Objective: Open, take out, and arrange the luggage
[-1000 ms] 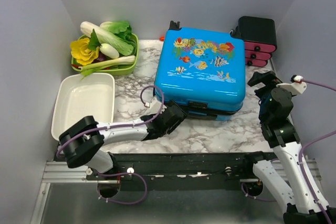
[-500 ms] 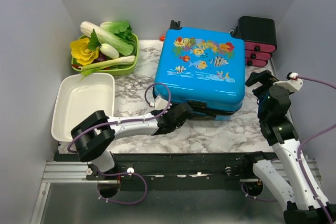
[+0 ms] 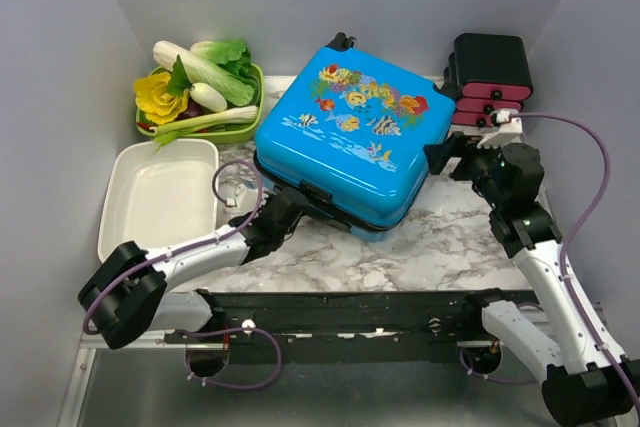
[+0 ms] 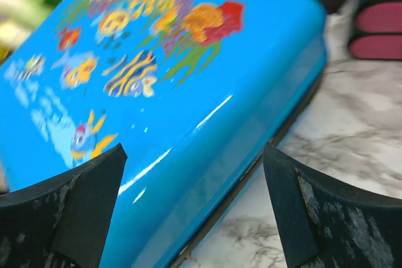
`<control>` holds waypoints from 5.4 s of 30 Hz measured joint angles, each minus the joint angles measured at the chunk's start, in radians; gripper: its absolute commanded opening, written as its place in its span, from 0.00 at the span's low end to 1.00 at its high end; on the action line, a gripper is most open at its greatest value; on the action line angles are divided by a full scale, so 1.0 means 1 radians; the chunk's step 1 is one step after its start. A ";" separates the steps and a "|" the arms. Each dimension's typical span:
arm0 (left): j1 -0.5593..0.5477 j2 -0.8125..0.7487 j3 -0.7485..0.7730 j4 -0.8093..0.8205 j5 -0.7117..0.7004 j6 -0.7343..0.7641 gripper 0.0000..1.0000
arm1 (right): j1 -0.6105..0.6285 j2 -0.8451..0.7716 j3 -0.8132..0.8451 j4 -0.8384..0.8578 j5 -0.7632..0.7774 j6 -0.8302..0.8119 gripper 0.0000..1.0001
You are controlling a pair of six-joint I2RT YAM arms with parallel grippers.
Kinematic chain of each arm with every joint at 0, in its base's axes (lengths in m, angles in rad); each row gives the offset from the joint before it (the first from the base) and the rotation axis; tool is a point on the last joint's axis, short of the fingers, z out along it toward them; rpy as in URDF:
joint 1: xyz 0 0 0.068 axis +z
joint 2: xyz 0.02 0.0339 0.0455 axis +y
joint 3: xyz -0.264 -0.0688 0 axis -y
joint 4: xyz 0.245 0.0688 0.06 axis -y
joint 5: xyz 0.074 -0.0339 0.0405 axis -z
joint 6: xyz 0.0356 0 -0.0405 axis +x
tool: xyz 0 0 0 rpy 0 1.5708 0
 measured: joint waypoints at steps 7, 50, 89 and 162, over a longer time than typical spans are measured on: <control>0.076 -0.069 -0.083 0.116 0.039 0.158 0.00 | 0.052 0.045 -0.009 -0.033 -0.311 -0.053 0.94; 0.144 0.014 -0.002 0.098 0.125 0.333 0.00 | 0.241 -0.043 -0.542 0.314 -0.417 -0.067 0.59; 0.152 0.009 -0.018 0.150 0.137 0.335 0.00 | 0.343 -0.021 -0.555 0.328 -0.351 -0.092 0.01; 0.396 0.386 1.039 -0.157 0.350 1.209 0.99 | 0.849 -0.095 -0.441 -0.015 0.460 0.295 0.01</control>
